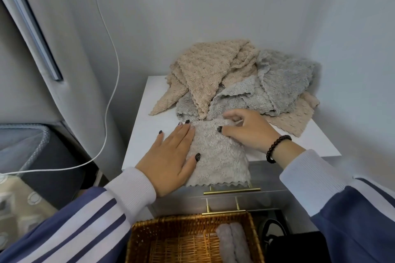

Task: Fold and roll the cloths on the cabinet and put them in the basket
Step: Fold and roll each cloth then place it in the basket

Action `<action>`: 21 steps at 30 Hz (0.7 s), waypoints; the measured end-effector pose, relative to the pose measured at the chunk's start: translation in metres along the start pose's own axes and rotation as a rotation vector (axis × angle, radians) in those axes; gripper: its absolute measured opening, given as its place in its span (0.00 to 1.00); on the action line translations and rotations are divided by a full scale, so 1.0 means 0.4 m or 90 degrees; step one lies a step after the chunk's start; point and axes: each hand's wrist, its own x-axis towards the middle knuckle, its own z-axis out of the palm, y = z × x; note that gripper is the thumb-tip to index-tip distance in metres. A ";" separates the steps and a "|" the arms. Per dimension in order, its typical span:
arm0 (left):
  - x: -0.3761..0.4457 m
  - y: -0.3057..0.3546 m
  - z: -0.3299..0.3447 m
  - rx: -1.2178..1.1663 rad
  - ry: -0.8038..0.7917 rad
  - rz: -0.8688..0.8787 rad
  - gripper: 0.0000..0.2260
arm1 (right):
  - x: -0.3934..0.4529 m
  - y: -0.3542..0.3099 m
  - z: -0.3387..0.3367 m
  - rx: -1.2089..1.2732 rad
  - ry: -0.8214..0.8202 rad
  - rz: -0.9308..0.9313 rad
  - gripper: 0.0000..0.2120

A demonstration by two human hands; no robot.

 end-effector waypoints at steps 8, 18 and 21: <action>-0.011 -0.067 -0.041 0.009 0.086 -0.021 0.42 | -0.006 -0.049 0.012 0.077 -0.137 0.166 0.15; -0.074 0.073 -0.006 -0.048 0.266 0.186 0.31 | -0.061 -0.009 0.034 0.511 0.026 0.234 0.02; -0.061 0.071 0.015 0.025 0.206 0.177 0.37 | -0.101 0.001 0.040 0.576 0.066 0.240 0.03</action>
